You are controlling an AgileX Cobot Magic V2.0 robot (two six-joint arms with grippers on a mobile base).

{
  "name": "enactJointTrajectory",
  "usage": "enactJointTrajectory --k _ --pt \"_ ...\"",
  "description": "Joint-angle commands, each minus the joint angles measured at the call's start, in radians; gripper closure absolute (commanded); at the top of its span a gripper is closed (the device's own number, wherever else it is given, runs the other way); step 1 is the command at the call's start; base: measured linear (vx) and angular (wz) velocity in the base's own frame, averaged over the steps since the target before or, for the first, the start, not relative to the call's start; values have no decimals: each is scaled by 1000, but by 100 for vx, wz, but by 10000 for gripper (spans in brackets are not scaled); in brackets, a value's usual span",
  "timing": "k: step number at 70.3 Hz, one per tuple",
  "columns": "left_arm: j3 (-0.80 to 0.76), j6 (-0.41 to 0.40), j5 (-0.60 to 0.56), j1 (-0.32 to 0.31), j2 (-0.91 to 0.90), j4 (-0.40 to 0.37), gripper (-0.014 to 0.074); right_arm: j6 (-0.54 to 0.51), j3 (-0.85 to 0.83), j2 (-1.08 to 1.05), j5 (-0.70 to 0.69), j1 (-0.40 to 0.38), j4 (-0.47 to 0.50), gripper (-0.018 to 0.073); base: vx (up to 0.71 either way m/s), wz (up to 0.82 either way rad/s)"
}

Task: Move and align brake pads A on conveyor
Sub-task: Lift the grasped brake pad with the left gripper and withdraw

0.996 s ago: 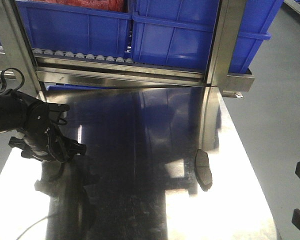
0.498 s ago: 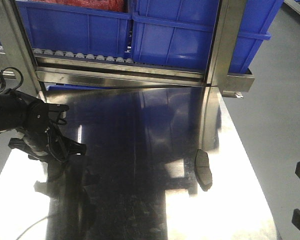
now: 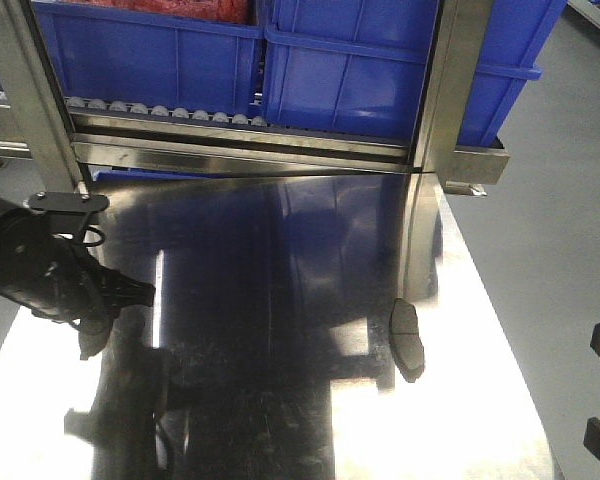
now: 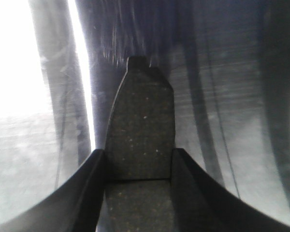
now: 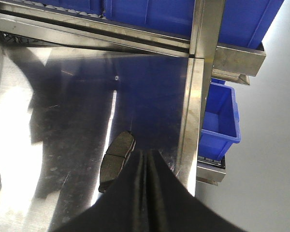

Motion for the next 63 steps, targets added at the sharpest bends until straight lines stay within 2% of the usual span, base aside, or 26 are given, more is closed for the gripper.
enactJointTrajectory --k 1,29,46,63 --pt "37 -1 -82 -2 -135 2 470 -8 -26 3 -74 -2 -2 566 0 0" --pt "342 -1 -169 -2 -626 1 470 -8 -26 3 -74 -2 -2 566 0 0" --pt "463 -1 -112 -2 -957 0 470 -8 -26 3 -74 -2 -2 566 0 0" --pt "511 -1 -61 -2 -1181 1 468 -8 -26 3 -74 -2 -2 566 0 0"
